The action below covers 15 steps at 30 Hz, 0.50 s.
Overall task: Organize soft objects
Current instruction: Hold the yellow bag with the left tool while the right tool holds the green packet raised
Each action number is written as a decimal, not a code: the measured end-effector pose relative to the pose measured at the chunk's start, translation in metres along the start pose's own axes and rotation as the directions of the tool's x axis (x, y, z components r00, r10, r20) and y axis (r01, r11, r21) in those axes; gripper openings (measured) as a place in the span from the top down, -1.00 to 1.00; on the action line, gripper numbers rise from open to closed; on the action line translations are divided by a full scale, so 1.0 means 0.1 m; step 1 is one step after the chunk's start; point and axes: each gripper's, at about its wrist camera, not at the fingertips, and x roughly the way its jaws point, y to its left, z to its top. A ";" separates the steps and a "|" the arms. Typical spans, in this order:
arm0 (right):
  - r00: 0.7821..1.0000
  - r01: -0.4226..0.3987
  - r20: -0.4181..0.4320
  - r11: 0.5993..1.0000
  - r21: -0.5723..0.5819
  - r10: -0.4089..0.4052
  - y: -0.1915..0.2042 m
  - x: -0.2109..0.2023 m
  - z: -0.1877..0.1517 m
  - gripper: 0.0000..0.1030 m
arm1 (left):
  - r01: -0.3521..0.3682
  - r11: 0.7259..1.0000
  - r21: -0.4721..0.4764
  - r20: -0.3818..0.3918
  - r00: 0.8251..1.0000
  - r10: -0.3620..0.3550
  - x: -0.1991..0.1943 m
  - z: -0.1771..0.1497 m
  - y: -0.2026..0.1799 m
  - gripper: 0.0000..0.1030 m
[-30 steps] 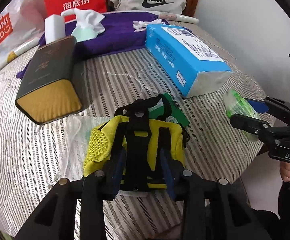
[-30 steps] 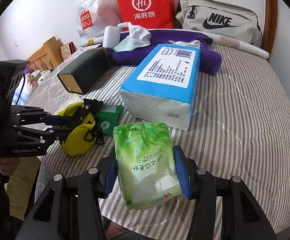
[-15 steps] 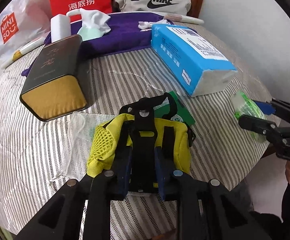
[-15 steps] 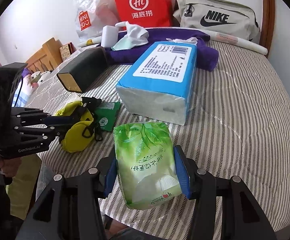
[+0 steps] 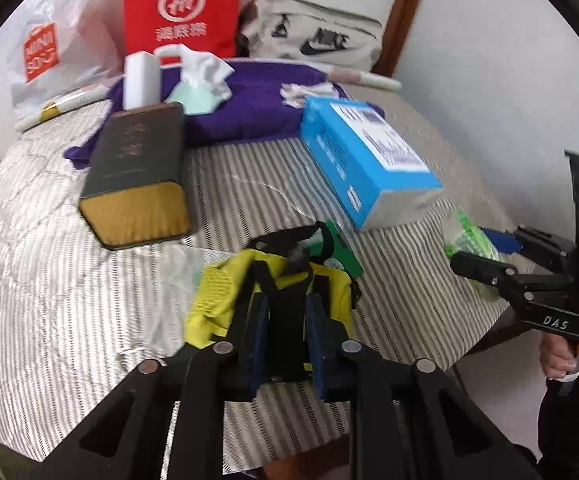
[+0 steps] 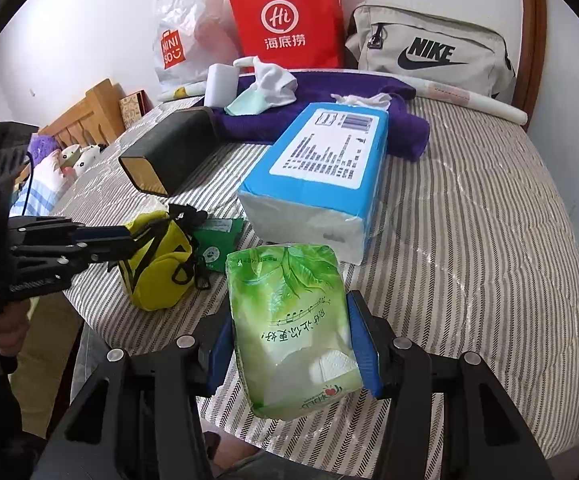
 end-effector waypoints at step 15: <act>1.000 0.007 -0.016 1.000 -0.019 -0.007 0.02 0.05 0.01 0.00 | 0.047 0.999 0.026 -0.068 0.997 -0.045 0.12 -0.12 0.02 0.71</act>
